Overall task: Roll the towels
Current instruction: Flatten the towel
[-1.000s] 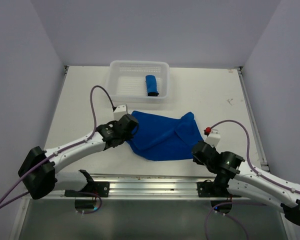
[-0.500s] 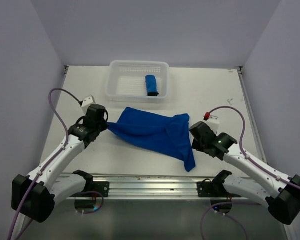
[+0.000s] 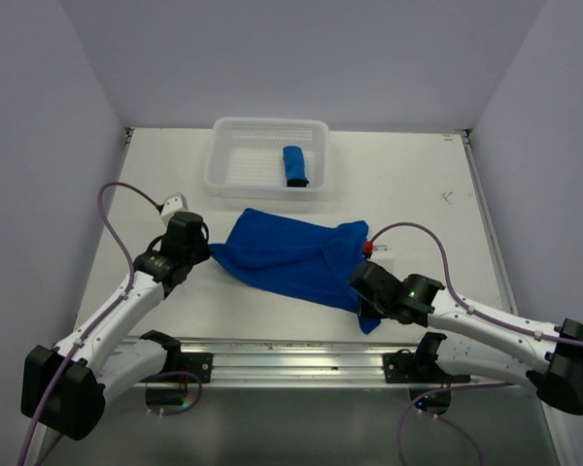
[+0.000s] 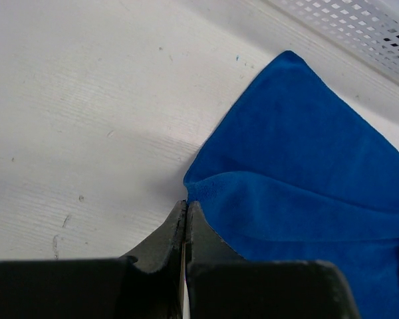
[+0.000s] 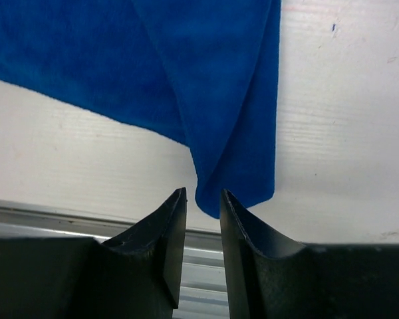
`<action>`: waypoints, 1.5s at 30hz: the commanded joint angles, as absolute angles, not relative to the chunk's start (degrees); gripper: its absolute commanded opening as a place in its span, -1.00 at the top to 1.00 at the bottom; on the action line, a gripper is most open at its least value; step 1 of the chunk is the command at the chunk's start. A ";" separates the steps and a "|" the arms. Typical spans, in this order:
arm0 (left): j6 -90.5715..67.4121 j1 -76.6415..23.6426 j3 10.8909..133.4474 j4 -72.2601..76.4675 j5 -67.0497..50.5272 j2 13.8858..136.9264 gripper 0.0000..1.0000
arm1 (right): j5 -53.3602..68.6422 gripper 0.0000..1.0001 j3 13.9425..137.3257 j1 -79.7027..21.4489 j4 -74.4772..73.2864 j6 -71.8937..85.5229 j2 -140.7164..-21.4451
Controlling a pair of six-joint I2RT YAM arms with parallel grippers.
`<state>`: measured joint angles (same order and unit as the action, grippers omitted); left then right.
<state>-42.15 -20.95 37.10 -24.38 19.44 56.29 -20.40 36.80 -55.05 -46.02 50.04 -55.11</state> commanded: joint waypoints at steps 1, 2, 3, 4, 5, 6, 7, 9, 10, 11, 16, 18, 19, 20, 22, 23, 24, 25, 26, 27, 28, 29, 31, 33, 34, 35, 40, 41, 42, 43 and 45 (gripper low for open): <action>-40.61 -20.39 37.18 -20.30 18.81 56.86 1.00 | -22.59 0.39 35.95 -58.79 -49.13 54.58 -54.05; -40.52 -20.39 37.26 -20.22 18.81 56.95 1.00 | -22.94 0.39 35.25 -59.67 -50.17 55.71 -53.88; -40.52 -20.30 37.35 -20.30 18.90 56.95 1.00 | -23.20 0.37 34.81 -61.68 -50.53 56.24 -53.62; -40.60 -20.30 37.35 -20.22 18.98 56.78 1.00 | -24.07 0.32 34.28 -62.57 -50.89 56.95 -53.27; -40.69 -20.22 37.27 -20.21 18.98 56.60 1.00 | -24.26 0.29 33.41 -64.06 -51.58 58.00 -53.17; -40.69 -20.13 37.27 -20.21 18.98 56.43 1.00 | -24.69 0.26 32.96 -64.77 -51.77 58.44 -53.00; -40.69 -20.04 37.27 -20.21 18.90 56.08 1.00 | -25.05 0.24 32.61 -65.38 -52.12 58.97 -53.00; -40.69 -19.78 37.62 -20.30 18.81 56.16 1.00 | -25.40 0.19 31.73 -67.31 -51.86 59.59 -53.26; -40.69 -19.69 37.62 -20.39 18.72 56.42 1.00 | -25.66 0.16 31.55 -68.02 -51.59 59.94 -53.96; -40.61 -19.51 37.79 -20.39 18.55 56.51 1.00 | -26.01 0.15 31.12 -69.42 -50.90 60.29 -54.40; -40.61 -19.25 37.97 -20.48 18.28 56.52 1.00 | -28.21 0.14 30.50 -71.89 -48.26 61.79 -58.71; -40.43 -19.16 38.23 -20.74 18.19 56.60 1.00 | -28.74 0.18 29.97 -72.24 -46.06 61.79 -59.85; -40.43 -19.16 38.32 -20.83 18.11 56.60 1.00 | -29.00 0.18 29.80 -72.25 -45.53 61.79 -60.03; -40.34 -19.16 38.49 -21.00 18.19 56.43 1.00 | -29.26 0.19 29.45 -72.25 -44.57 61.79 -60.73; -40.25 -19.16 38.58 -21.18 18.28 56.16 1.00 | -29.53 0.20 29.18 -72.25 -43.77 61.70 -61.61; -40.08 -18.99 38.67 -21.18 18.28 56.08 1.00 | -29.36 0.21 28.83 -72.25 -42.64 61.44 -62.92; -39.99 -18.90 38.67 -21.27 18.19 56.16 1.00 | -29.27 0.21 28.74 -72.33 -42.02 61.35 -63.71; -39.99 -18.90 38.67 -21.18 18.19 56.16 1.00 | -29.27 0.21 28.48 -72.25 -41.40 61.52 -64.50; -39.99 -18.72 38.76 -21.44 18.11 56.16 1.00 | -29.53 0.24 29.09 -72.25 -41.48 61.61 -65.29; -39.99 -18.72 38.67 -21.45 18.02 56.16 1.00 | -29.88 0.30 29.61 -72.25 -41.66 61.35 -66.87; -40.08 -18.72 38.67 -21.36 18.02 56.16 1.00 | -30.14 0.37 29.88 -72.25 -41.57 61.43 -67.41; -39.99 -18.63 38.58 -21.27 18.02 56.25 1.00 | -30.41 0.45 30.23 -72.25 -41.49 61.70 -68.11; -40.08 -18.37 38.58 -21.27 17.93 56.42 1.00 | -29.97 0.68 30.50 -72.33 -41.13 61.70 -69.34; -39.82 -18.19 38.67 -21.27 17.84 56.43 1.00 | -29.53 1.00 30.67 -72.60 -41.92 62.66 -68.91; -39.73 -18.19 38.76 -21.36 17.84 56.51 1.00 | -29.88 1.00 30.93 -72.77 -42.62 63.01 -66.91; -39.73 -17.93 39.02 -21.44 17.75 56.51 1.00 | -30.06 1.00 31.63 -72.86 -44.80 63.63 -65.58; -40.08 -16.97 40.43 -21.27 16.88 56.51 1.00 | -32.07 1.00 36.99 -72.86 -52.37 65.30 -51.28; -40.08 -16.35 41.39 -21.10 16.61 56.60 1.00 | -33.30 1.00 39.61 -72.77 -54.38 65.82 -49.85; -40.08 -15.91 42.01 -21.09 16.35 56.51 1.00 | -34.70 1.00 41.29 -72.69 -55.62 66.00 -48.79; -39.99 -15.39 42.71 -21.01 16.09 56.86 1.00 | -38.02 1.00 43.05 -72.34 -56.77 65.92 -48.08; -39.90 -13.02 45.17 -20.74 14.33 57.48 1.00 | -40.59 1.00 48.15 -70.15 -58.79 64.26 -48.33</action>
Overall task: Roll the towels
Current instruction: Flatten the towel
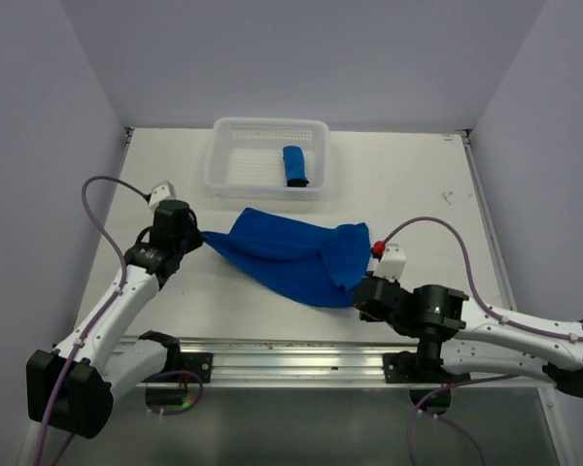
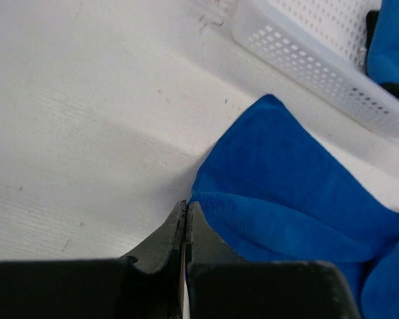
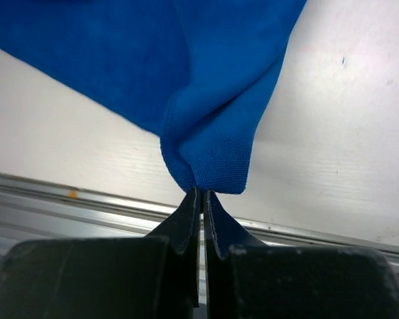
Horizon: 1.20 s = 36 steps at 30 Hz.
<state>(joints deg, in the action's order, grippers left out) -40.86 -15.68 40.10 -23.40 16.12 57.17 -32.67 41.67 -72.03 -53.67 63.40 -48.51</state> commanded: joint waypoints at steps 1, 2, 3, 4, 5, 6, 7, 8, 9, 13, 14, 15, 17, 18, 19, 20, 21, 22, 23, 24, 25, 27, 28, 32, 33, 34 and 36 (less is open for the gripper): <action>-39.90 -12.05 46.05 -20.57 13.46 58.26 1.00 | -41.56 1.00 49.56 -68.66 -58.80 63.03 -48.86; -39.64 -10.04 47.88 -20.31 11.62 58.79 1.00 | -41.40 1.00 52.09 -64.55 -57.58 59.80 -50.17; -39.55 -8.98 48.86 -20.30 10.64 59.93 1.00 | -40.53 1.00 52.99 -61.90 -56.44 57.94 -50.71; -39.55 -8.09 49.74 -20.39 8.89 60.46 1.00 | -37.91 1.00 54.39 -59.00 -54.69 55.48 -51.23; -39.38 -5.91 51.57 -20.48 7.92 60.99 1.00 | -36.05 1.00 55.10 -53.23 -51.19 51.54 -51.76; -39.38 -4.67 52.37 -20.39 6.78 62.21 1.00 | -34.03 1.00 55.80 -50.04 -49.41 49.68 -52.72; -39.37 -2.05 53.95 -20.56 4.24 62.84 1.00 | -32.10 1.00 57.81 -46.79 -48.09 48.01 -53.69; -39.64 -0.72 54.57 -20.65 2.65 63.54 1.00 | -28.16 1.00 59.14 -40.49 -46.68 45.64 -54.66; -39.73 0.51 55.10 -20.57 0.98 64.59 1.00 | -26.04 1.00 60.46 -37.21 -46.24 44.75 -56.84; -40.43 8.60 58.35 -21.00 -5.35 66.61 1.00 | -10.23 1.00 67.21 -20.16 -42.28 42.89 -62.47; -40.60 10.53 60.19 -21.53 -5.19 66.80 1.00 | -7.15 1.00 68.45 -14.47 -41.32 43.93 -64.14; -40.95 10.89 61.25 -21.88 -4.84 66.97 1.00 | -0.85 1.00 69.60 -12.33 -40.26 45.08 -65.38; -42.70 10.99 62.84 -20.75 -5.88 66.89 1.00 | 2.45 1.00 74.51 -10.38 -38.07 48.15 -70.12; -43.32 10.99 63.36 -20.13 -6.58 66.97 1.00 | 4.98 1.00 76.71 -10.37 -38.06 48.77 -71.70; -43.77 10.99 63.98 -19.43 -7.29 67.41 1.00 | 6.58 1.00 78.82 -10.46 -37.62 49.21 -73.46; -44.38 10.90 65.72 -19.51 -8.25 67.76 1.00 | 7.29 1.00 82.84 -10.37 -37.53 50.52 -75.65; -44.56 10.90 66.70 -19.77 -8.52 68.55 1.00 | 8.95 1.00 84.53 -10.46 -37.53 51.23 -76.46; -44.30 10.90 68.62 -20.65 -8.70 68.90 1.00 | 9.57 1.00 87.07 -10.46 -37.70 52.37 -77.42; -44.30 10.90 69.43 -20.92 -8.70 69.17 1.00 | 9.75 1.00 88.14 -10.46 -38.14 52.99 -77.95; -44.38 10.90 69.96 -21.00 -8.96 69.26 1.00 | 10.45 1.00 88.85 -10.28 -38.32 53.87 -78.31; -44.30 10.90 70.83 -20.83 -9.75 69.17 1.00 | 11.94 1.00 89.38 -10.28 -37.97 55.79 -78.57; -44.38 10.90 72.15 -20.92 -11.07 68.82 1.00 | 14.05 1.00 87.21 -10.20 -36.92 58.96 -78.49; -43.95 10.90 72.85 -21.35 -11.25 68.91 1.00 | 14.41 1.00 85.88 -9.85 -35.17 62.45 -77.88; -42.54 10.99 76.19 -24.34 -10.03 68.64 1.00 | 15.21 1.00 78.06 -7.39 -30.68 71.00 -73.75; -42.37 10.99 77.07 -25.22 -9.15 68.56 1.00 | 14.16 1.00 76.48 -7.03 -30.15 71.80 -71.65; -42.19 10.99 77.17 -25.57 -8.88 68.55 1.00 | 12.50 1.00 76.20 -6.68 -31.71 72.42 -70.76; -42.10 11.07 76.99 -25.75 -8.44 68.21 1.00 | 6.87 1.00 75.85 -6.24 -33.65 73.12 -67.78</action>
<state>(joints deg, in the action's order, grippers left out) -43.62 10.46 74.74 -24.86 -8.99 69.08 10.87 75.92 -7.18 -34.35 67.64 -73.52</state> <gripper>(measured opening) 0.009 0.014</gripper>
